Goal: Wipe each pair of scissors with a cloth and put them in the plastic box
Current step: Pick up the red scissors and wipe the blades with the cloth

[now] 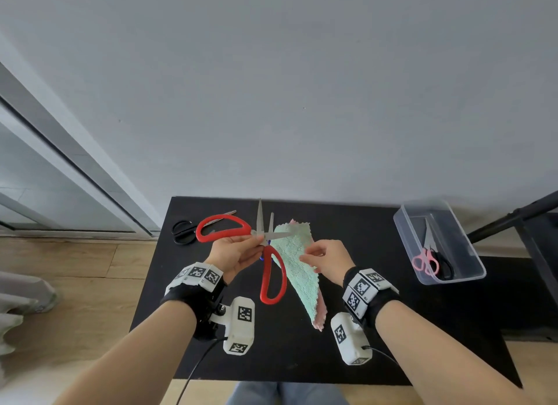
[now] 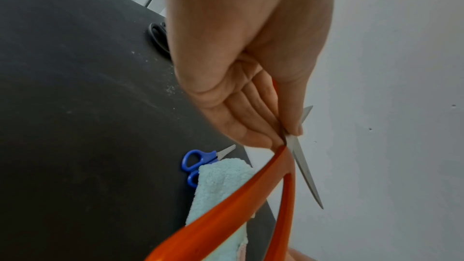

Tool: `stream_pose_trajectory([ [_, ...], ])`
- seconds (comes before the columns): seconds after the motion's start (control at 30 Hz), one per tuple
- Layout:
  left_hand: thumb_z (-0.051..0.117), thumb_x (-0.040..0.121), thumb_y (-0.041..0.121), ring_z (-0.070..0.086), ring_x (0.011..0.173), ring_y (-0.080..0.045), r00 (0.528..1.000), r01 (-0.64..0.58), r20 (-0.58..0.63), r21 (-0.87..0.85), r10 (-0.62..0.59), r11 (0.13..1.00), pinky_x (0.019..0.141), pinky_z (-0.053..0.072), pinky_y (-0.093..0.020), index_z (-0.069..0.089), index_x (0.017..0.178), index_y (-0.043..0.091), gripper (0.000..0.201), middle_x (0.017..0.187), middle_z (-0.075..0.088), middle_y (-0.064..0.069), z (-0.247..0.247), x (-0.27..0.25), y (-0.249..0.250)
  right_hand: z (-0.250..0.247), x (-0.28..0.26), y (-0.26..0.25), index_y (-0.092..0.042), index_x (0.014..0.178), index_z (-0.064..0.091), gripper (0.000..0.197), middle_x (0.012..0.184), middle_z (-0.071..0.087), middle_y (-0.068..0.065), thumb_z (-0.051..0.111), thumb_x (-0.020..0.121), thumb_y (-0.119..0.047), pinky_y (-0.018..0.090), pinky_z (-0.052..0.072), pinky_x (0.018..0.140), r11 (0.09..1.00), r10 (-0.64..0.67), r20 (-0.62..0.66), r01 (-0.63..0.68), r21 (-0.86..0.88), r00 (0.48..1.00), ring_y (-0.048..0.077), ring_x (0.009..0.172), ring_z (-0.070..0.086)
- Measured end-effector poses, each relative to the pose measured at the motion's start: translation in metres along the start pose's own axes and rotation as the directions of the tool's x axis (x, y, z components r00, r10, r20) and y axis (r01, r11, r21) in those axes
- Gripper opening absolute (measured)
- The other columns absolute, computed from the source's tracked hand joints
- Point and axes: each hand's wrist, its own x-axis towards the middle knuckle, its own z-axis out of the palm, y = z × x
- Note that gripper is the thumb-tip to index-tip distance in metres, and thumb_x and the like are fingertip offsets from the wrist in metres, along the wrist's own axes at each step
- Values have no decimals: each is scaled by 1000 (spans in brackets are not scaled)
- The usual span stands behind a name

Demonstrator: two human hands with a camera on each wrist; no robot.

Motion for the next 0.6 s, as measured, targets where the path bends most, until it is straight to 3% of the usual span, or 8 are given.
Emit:
stream_pose_trajectory([
  [0.07, 70, 81, 6, 72, 74, -14, 1000, 23, -9, 27, -23, 999, 64, 57, -22, 70, 88, 2, 8, 86, 74, -11, -6, 2, -4, 3, 3, 11, -9, 99, 66, 25, 94, 63, -1, 75, 80, -22, 31, 52, 82, 993, 61, -95, -70, -90, 994, 15, 90, 61],
  [0.2, 73, 78, 6, 72, 75, -15, 997, 72, -19, 49, -71, 996, 64, 57, -23, 69, 97, -2, 21, 89, 74, -13, -15, 7, -13, 11, 3, 20, -8, 99, 58, 26, 91, 58, -1, 70, 84, -26, 26, 42, 74, 953, 211, -126, -232, -195, 969, 17, 86, 58],
  [0.3, 74, 77, 7, 72, 77, -16, 995, 95, -17, 68, -94, 993, 65, 57, -23, 69, 102, -3, 27, 95, 74, -14, -18, 8, -16, 19, 8, 24, -12, 77, 56, 21, 71, 56, -2, 68, 85, -27, 24, 43, 58, 915, 301, -100, -317, -250, 948, 13, 65, 55],
  [0.37, 74, 78, 7, 71, 77, -15, 994, 105, -17, 82, -104, 991, 65, 56, -23, 69, 103, -3, 27, 95, 74, -14, -19, 9, -17, 23, 11, 24, -11, 70, 58, 23, 65, 57, -1, 68, 85, -26, 26, 48, 60, 902, 329, -80, -338, -267, 941, 13, 60, 56],
  [0.47, 74, 78, 8, 71, 76, -14, 993, 119, -20, 99, -118, 988, 64, 56, -23, 68, 104, -4, 29, 95, 74, -14, -20, 11, -18, 22, 11, 21, -5, 89, 69, 16, 86, 68, 6, 68, 85, -21, 28, 50, 74, 900, 334, -110, -352, -257, 936, 20, 82, 66],
  [0.6, 75, 77, 8, 71, 78, -15, 993, 120, -27, 150, -117, 981, 63, 55, -22, 69, 103, -3, 29, 96, 73, -14, -20, 10, -17, 19, 10, 20, -11, 93, 63, 10, 96, 65, 6, 67, 84, -15, 26, 44, 69, 924, 326, -166, -351, -152, 931, 19, 85, 61],
])
